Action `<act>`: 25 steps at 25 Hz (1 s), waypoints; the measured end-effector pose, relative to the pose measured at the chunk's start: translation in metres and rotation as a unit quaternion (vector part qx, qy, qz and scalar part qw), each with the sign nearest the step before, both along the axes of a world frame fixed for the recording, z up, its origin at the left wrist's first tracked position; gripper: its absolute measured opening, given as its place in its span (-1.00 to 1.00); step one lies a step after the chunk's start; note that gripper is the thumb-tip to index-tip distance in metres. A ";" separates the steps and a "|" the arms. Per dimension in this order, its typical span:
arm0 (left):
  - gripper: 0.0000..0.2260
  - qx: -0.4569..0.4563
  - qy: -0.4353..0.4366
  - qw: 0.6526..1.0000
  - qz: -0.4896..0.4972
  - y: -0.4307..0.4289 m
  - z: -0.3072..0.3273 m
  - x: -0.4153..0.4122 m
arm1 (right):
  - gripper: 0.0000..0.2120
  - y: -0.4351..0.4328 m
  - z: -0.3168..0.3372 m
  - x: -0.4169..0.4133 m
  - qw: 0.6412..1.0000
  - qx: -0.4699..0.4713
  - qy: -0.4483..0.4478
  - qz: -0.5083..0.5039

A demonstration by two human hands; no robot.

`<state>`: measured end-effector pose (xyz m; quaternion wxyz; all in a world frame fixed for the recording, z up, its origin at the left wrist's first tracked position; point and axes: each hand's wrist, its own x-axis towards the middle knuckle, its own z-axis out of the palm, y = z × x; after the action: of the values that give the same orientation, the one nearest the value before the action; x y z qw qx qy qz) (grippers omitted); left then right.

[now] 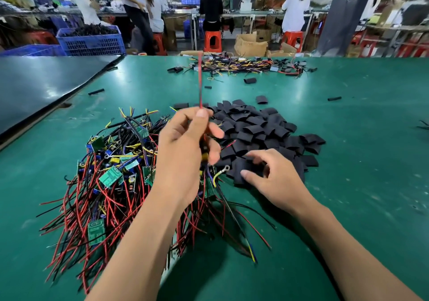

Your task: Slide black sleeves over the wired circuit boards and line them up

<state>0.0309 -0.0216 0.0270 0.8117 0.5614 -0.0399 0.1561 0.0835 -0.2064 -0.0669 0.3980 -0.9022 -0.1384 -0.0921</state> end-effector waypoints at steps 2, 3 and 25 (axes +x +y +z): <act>-0.88 0.051 0.066 0.992 -0.092 -0.003 -0.009 0.000 | -0.50 0.001 -0.003 0.000 0.998 -0.055 0.028 0.018; -0.89 0.089 0.097 0.983 -0.131 -0.005 -0.014 0.000 | -0.46 0.002 -0.004 0.000 0.997 -0.071 0.032 0.020; -0.85 0.077 0.122 0.988 -0.046 -0.016 -0.052 -0.006 | -0.81 0.015 0.028 -0.018 0.926 0.371 0.038 0.062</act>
<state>0.0245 -0.0372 -0.0249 0.7711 0.6347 0.0213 0.0453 0.0660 -0.1916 -0.0385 0.7143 -0.6822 -0.1350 -0.0781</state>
